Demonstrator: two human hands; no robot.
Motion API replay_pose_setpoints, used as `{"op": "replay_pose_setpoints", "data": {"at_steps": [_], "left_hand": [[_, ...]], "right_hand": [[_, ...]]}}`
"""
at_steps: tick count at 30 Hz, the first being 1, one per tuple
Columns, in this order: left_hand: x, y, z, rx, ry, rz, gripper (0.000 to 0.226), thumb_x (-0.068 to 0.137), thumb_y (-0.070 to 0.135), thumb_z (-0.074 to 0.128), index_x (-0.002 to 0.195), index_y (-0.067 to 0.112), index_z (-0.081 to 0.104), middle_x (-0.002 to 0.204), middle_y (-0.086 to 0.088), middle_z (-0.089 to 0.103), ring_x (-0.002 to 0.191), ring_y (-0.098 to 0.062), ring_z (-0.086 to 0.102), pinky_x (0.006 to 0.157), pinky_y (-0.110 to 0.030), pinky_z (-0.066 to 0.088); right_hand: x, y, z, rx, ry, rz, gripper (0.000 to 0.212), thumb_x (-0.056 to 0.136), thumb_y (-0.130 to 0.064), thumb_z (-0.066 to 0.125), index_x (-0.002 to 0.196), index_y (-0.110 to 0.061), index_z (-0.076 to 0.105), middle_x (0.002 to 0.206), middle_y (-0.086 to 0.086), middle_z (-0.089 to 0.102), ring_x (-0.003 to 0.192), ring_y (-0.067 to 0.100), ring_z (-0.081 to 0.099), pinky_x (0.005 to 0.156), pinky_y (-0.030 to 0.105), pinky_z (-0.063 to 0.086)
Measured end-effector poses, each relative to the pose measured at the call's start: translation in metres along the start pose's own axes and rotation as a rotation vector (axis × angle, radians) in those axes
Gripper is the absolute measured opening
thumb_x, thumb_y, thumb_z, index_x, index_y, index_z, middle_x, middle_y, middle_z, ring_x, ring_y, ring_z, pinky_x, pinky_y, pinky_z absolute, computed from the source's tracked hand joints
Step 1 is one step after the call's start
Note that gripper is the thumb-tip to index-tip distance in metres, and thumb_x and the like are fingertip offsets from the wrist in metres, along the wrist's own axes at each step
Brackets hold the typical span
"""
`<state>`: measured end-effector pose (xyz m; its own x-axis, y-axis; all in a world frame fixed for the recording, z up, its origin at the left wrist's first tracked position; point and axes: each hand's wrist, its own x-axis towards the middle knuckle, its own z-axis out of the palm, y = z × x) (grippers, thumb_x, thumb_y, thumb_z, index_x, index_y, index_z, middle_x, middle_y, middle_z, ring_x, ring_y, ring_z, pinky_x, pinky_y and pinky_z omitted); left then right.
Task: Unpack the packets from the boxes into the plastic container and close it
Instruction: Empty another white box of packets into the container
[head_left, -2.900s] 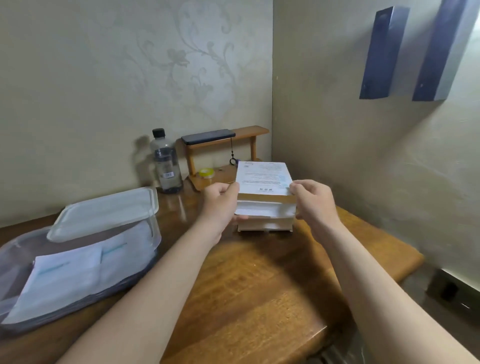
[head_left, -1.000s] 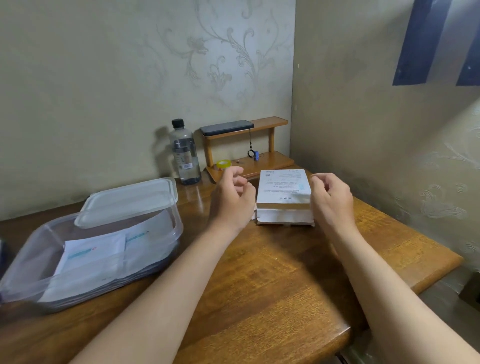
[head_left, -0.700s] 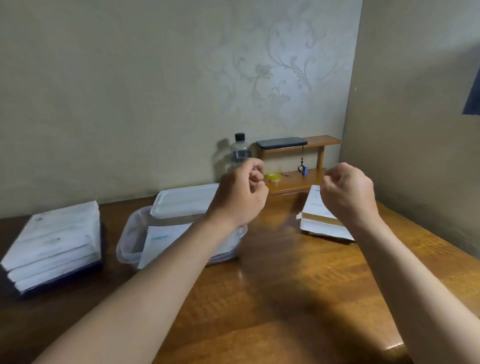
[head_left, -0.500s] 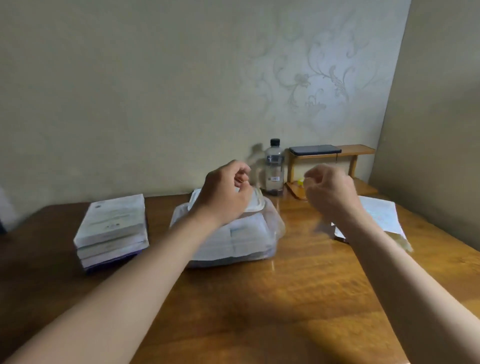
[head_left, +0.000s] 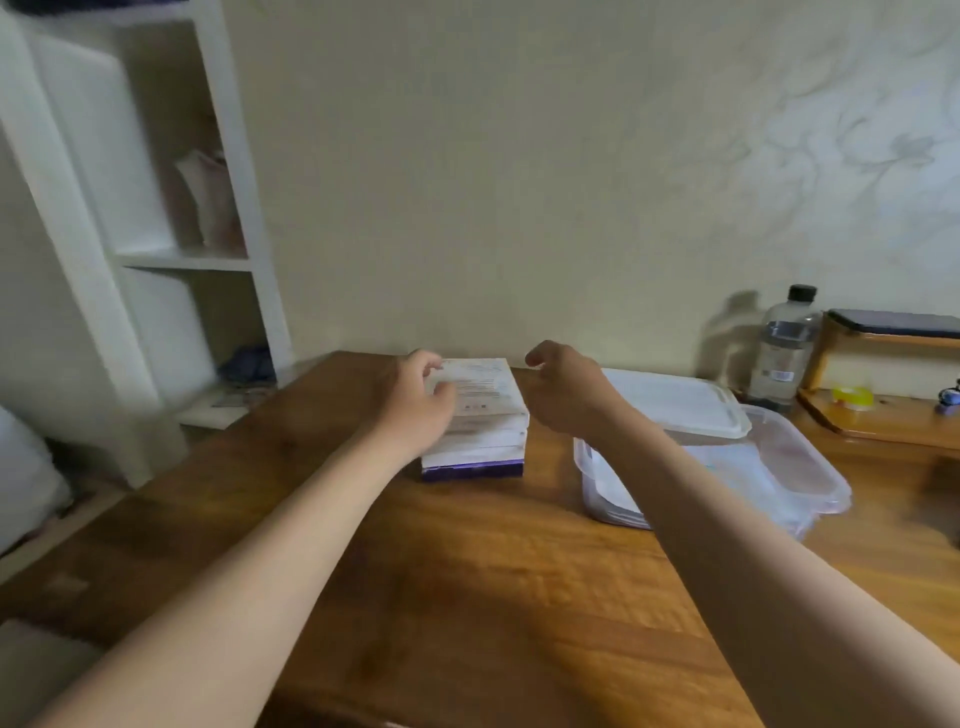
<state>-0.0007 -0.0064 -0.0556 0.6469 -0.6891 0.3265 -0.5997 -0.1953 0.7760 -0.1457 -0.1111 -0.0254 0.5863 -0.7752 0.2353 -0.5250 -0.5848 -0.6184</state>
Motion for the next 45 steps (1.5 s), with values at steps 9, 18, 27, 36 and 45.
{"op": "replay_pose_setpoints", "data": {"at_steps": [9, 18, 27, 36, 45], "left_hand": [[-0.017, -0.045, -0.009, 0.107, -0.156, -0.088, 0.073, 0.098, 0.043, 0.063, 0.159, 0.029, 0.026, 0.163, -0.003, 0.034, 0.148, -0.026, 0.035, 0.113, -0.045, 0.04], [-0.016, -0.037, 0.001, -0.002, -0.118, 0.026, 0.042, 0.104, 0.024, 0.051, 0.146, 0.022, 0.053, 0.139, 0.005, 0.061, 0.108, -0.009, 0.057, 0.068, -0.007, 0.047], [-0.012, 0.005, 0.008, -0.633, 0.052, -0.235, 0.018, 0.099, 0.019, 0.057, 0.088, 0.017, 0.072, 0.098, -0.007, 0.076, 0.1, -0.025, 0.071, 0.093, -0.048, 0.059], [-0.023, 0.071, 0.068, -1.226, -0.223, -0.598, 0.032, 0.093, 0.025, 0.073, 0.121, 0.016, 0.061, 0.114, -0.02, 0.067, 0.103, -0.033, 0.069, 0.078, -0.038, 0.063], [-0.031, 0.133, 0.127, -1.296, -0.436, -0.474, 0.013, 0.1, 0.008, 0.058, 0.113, 0.009, 0.059, 0.091, -0.017, 0.078, 0.085, -0.031, 0.077, 0.075, -0.038, 0.064]], "right_hand": [[0.011, -0.004, 0.051, -0.011, -0.107, 0.121, 0.042, 0.095, -0.017, 0.041, 0.137, -0.008, 0.042, 0.131, 0.008, 0.058, 0.116, 0.029, 0.055, 0.087, 0.029, 0.042], [0.016, -0.001, 0.051, 0.063, -0.022, 0.12, 0.026, 0.099, -0.012, 0.041, 0.119, -0.009, 0.059, 0.112, 0.007, 0.062, 0.094, 0.023, 0.055, 0.071, 0.023, 0.042], [0.018, 0.009, 0.021, 0.433, 0.258, 0.147, 0.023, 0.086, -0.009, 0.05, 0.075, -0.027, 0.058, 0.066, -0.007, 0.05, 0.062, 0.019, 0.043, 0.049, 0.023, 0.031], [-0.008, 0.055, -0.037, 0.743, 0.367, 0.225, 0.032, 0.078, -0.003, 0.056, 0.106, -0.01, 0.071, 0.082, 0.0, 0.064, 0.075, 0.02, 0.058, 0.074, 0.033, 0.053], [-0.036, 0.117, -0.097, 0.544, 0.429, 0.222, 0.037, 0.084, -0.014, 0.057, 0.12, -0.013, 0.065, 0.104, -0.001, 0.067, 0.1, 0.018, 0.063, 0.093, 0.04, 0.056]]}}
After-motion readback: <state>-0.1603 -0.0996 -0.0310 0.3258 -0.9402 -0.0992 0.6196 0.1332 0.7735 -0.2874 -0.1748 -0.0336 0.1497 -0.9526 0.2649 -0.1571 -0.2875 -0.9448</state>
